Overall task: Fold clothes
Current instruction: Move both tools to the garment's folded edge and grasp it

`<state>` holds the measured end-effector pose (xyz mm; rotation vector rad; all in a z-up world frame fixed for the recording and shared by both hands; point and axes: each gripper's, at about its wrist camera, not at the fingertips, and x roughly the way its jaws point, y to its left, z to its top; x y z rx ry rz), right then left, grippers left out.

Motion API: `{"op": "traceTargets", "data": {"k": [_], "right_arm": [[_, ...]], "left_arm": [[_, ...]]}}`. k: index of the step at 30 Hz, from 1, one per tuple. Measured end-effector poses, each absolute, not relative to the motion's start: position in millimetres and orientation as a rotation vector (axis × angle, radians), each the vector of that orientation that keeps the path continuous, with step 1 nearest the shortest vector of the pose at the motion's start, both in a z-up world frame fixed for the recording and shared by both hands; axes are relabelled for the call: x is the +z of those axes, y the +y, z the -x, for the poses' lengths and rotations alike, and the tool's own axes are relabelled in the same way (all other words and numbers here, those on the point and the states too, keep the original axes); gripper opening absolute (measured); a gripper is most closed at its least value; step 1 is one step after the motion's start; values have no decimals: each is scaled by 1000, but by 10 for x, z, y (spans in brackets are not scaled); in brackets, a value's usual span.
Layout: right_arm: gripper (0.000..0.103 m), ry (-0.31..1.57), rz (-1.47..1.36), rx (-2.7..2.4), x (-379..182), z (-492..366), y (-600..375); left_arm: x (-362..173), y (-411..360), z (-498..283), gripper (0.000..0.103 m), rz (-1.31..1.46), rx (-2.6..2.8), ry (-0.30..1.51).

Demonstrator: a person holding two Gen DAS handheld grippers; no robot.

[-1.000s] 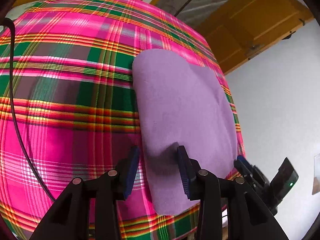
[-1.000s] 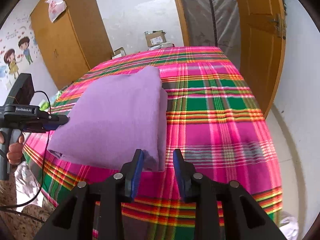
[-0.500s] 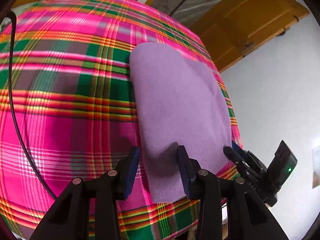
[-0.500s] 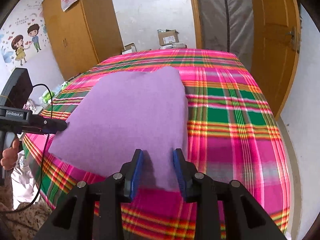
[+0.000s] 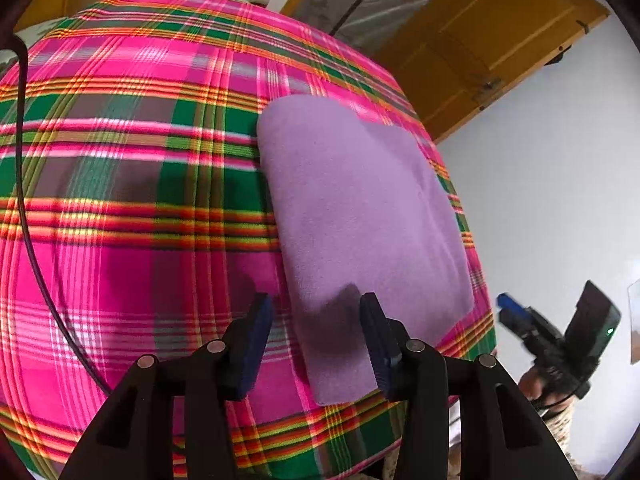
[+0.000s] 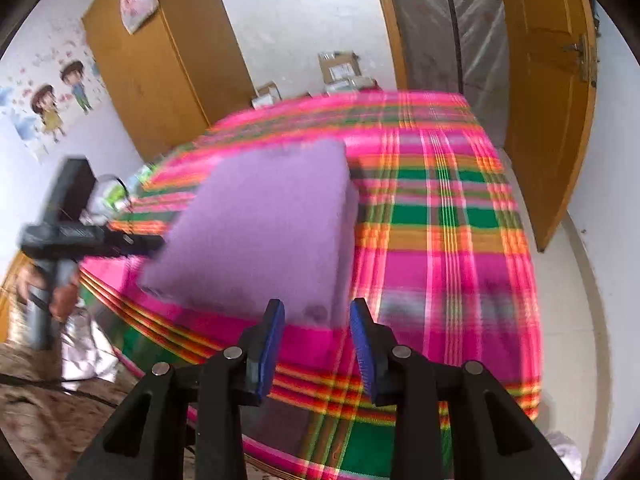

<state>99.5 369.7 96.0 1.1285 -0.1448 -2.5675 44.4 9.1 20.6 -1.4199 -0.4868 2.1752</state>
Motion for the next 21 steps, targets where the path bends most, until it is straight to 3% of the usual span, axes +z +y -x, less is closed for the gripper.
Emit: {"op": "traceTargets", "data": {"k": [4,12,21], "right_arm": [[37,-147,-1091,-2545,1075,-821,3711],[47,-385,-1248,-2352,672,-128,3752],[60,-462,-1287,-2218,521,213,3771]], "left_arm": [[223,71,-373,47,1420,2167,-521],[137,135,-203,52,1460,2095,-522],[30,112,-29,61,1476,1973,-563]]}}
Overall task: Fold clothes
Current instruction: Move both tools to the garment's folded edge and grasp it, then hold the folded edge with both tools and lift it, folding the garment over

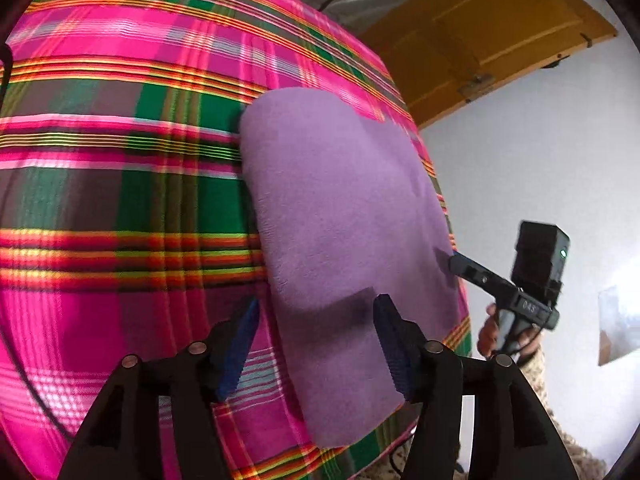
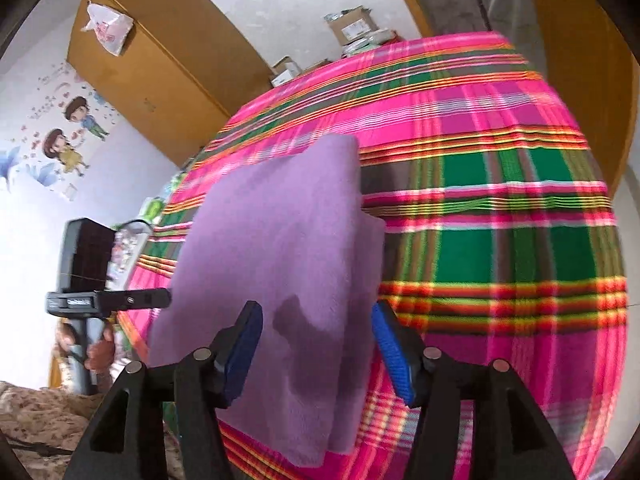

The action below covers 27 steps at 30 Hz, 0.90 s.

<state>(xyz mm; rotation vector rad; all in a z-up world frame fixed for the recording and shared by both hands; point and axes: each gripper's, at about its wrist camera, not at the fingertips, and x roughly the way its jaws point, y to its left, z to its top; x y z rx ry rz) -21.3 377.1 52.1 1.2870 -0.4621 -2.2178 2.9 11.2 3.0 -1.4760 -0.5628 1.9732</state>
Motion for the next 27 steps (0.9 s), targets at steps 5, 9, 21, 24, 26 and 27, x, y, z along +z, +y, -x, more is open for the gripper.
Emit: {"op": "traceTargets", "data": {"k": [5,9,21,24,26,27], "right_arm": [[64,-497,-1334,-2128,419,418,3796],[64,-538,-1387,-2048,319,521,3830],[69,-645,-1402,-1877,238,613,3905],[69,-654,-1403,-1863,236,606,3914],[64,-653,-1418,-1869,237,587,3947],[60,-652,-1427,-1874,238,577,3966]], "left_arm": [[-45,83,50,63,1507,1912,-575],[-87,67,133,64,1522,1842,-614],[-199,-55,217,65,1521,1682,-718],[-221,-62,218,65,1523,1668,-728],[-230,-48,220,65,1522,1664,-727],[-232,-54,214,65,1521,1663,-726]]}}
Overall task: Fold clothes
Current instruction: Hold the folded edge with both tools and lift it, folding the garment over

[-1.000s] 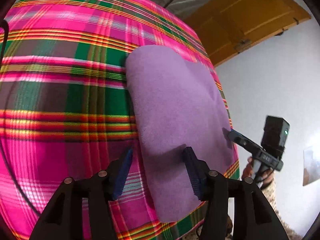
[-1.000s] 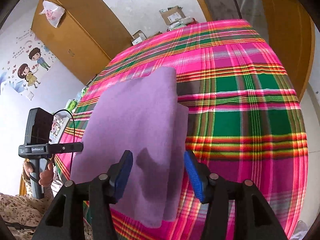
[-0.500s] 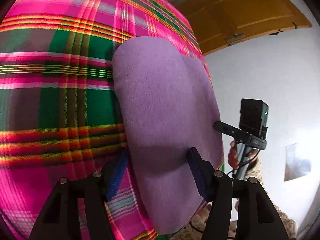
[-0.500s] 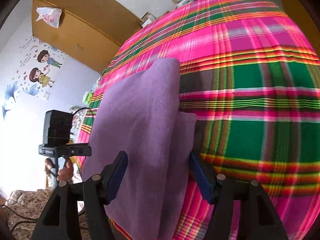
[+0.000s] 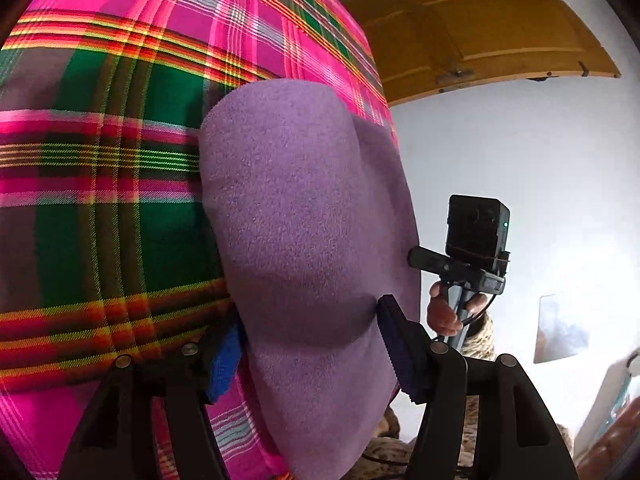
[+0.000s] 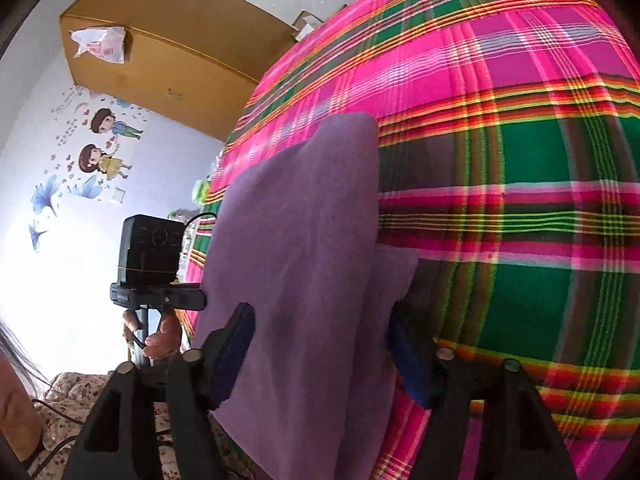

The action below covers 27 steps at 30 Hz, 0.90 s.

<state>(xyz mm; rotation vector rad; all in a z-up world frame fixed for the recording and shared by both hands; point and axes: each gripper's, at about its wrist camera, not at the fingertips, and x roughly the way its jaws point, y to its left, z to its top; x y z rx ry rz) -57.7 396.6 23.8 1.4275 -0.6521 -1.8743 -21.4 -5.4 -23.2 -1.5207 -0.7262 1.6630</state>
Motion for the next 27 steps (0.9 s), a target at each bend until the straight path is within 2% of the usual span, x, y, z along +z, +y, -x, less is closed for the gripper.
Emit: {"op": "traceTargets", "data": {"k": [1,3,10,17,27], "right_arm": [[52,-651,-1437,-1880,238,567,3985],[43,-635,-1447,-1905,235,543,4011],[30,-608,-1411,-1950,228,475,4044],[27,-558,-1388,-2007,260,444,3975],[24,-530,-1366,-2098,310,371,3872]], "left_arm": [[-233,-65,204,65,1521,1662,-723],[-210,-61,218,65,1522,1664,-719],[-176,-67,226,52,1520,1686,-713],[-179,-20,208,46,1508,1702,-720],[-169,69,249,46,1482,1727,-718]]}}
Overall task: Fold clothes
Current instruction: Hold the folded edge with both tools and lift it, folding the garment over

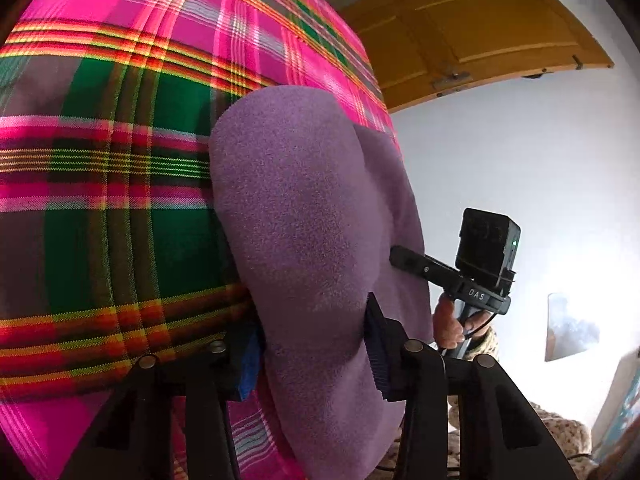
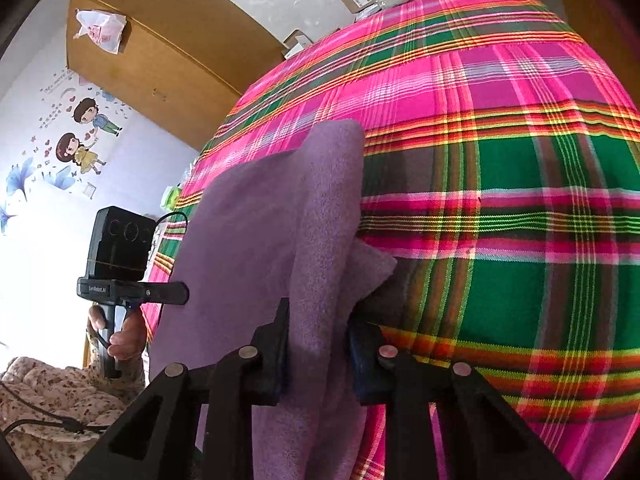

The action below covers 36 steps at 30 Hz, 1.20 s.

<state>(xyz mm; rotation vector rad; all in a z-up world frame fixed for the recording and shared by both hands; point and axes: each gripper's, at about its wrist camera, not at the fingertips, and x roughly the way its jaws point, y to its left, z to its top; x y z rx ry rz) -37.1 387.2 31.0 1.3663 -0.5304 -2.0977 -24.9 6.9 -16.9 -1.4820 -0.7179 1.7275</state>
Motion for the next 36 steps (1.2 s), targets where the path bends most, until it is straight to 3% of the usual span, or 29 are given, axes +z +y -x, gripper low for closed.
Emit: {"op": "traceTargets", "data": {"k": [36], "right_arm": [[21,-527,-1277,-2185,567,529,3393]], "left_arm": [[14,12,785,43,1412,1856,-676]]}}
